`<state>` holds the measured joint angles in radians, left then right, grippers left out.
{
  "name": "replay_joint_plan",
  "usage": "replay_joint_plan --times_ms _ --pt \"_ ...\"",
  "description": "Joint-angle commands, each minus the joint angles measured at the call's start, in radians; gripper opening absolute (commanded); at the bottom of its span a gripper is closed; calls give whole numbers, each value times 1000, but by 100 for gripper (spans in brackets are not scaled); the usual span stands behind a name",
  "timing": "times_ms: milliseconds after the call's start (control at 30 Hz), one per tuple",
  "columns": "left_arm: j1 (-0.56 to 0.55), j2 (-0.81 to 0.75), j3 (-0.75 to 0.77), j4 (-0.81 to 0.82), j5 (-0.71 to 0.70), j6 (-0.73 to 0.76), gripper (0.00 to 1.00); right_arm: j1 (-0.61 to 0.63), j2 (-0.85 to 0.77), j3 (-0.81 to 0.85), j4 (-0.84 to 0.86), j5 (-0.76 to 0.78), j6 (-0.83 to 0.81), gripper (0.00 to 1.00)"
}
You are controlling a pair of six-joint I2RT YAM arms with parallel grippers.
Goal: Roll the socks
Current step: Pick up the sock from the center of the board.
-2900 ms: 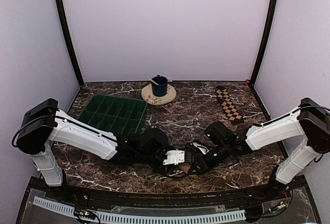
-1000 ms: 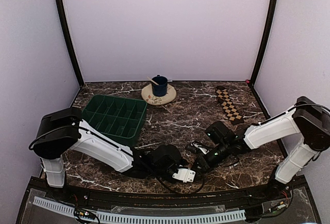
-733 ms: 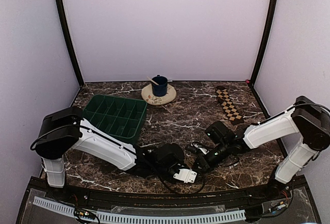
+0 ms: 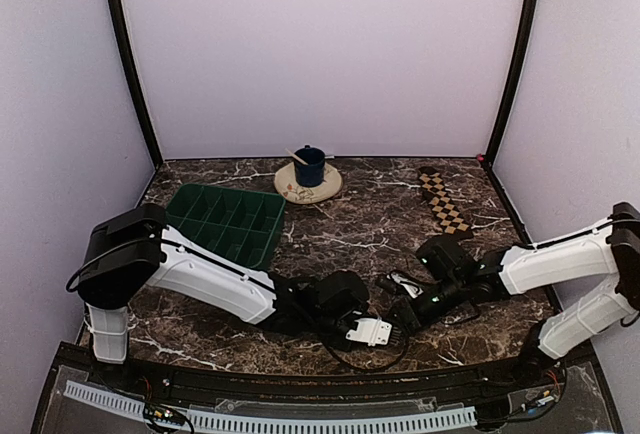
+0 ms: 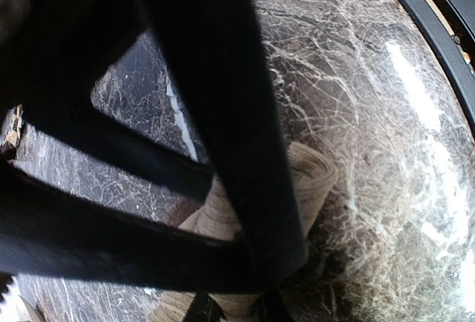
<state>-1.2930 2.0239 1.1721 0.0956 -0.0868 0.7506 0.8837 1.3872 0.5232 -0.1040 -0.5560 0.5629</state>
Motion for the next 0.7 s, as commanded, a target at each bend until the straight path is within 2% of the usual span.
replay_joint_plan --times_ms 0,467,667 --pt "9 67 -16 -275 45 -56 0 8 -72 -34 0 57 29 34" --pt "15 123 153 -626 197 -157 0 6 -228 -62 -94 335 85 39" --pt "68 98 186 -641 340 -228 0 5 -251 -63 -106 417 100 40"
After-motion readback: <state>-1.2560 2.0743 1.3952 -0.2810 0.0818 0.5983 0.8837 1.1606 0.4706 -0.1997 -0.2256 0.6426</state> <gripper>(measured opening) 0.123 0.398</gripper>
